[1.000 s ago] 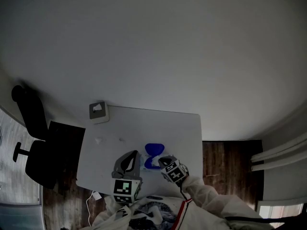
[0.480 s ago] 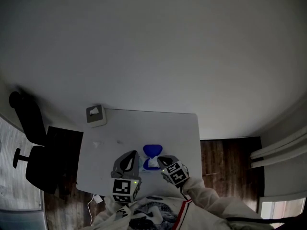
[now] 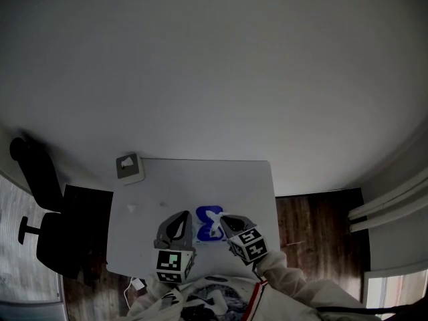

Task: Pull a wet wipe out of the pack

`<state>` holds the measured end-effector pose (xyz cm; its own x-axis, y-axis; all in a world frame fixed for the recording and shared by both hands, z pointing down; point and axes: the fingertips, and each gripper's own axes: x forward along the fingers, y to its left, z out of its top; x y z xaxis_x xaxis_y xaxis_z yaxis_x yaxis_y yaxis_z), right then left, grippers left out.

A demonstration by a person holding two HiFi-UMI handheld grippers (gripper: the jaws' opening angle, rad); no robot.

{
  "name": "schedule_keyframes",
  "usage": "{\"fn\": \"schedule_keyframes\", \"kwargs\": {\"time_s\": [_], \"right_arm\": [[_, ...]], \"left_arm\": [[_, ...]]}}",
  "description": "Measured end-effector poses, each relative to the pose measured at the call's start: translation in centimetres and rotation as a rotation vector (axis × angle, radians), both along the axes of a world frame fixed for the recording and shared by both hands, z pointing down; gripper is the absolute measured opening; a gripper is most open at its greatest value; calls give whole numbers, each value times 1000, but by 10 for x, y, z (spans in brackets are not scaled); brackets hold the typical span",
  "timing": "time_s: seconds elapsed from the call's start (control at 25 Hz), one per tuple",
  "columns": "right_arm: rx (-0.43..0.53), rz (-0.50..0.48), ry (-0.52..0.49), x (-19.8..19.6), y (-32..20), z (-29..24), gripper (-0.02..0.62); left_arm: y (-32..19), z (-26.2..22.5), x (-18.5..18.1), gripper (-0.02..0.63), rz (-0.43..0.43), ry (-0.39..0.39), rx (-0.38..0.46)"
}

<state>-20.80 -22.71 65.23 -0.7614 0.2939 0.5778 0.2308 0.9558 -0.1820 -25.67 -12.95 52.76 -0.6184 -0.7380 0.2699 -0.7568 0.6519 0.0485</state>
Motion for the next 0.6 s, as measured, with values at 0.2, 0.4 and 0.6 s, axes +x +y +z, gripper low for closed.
{"fn": "schedule_keyframes", "kwargs": {"time_s": [0.2, 0.4, 0.6], "right_arm": [[-20, 43, -88, 1, -12, -35, 9], [-27, 97, -169, 4, -24, -68, 8], [-33, 167, -264, 8, -39, -96, 8]], "left_arm": [[-6, 5, -1, 2, 11, 8, -6], [-8, 5, -2, 2, 17, 3, -11], [-9, 2, -4, 2, 18, -21, -18]]}}
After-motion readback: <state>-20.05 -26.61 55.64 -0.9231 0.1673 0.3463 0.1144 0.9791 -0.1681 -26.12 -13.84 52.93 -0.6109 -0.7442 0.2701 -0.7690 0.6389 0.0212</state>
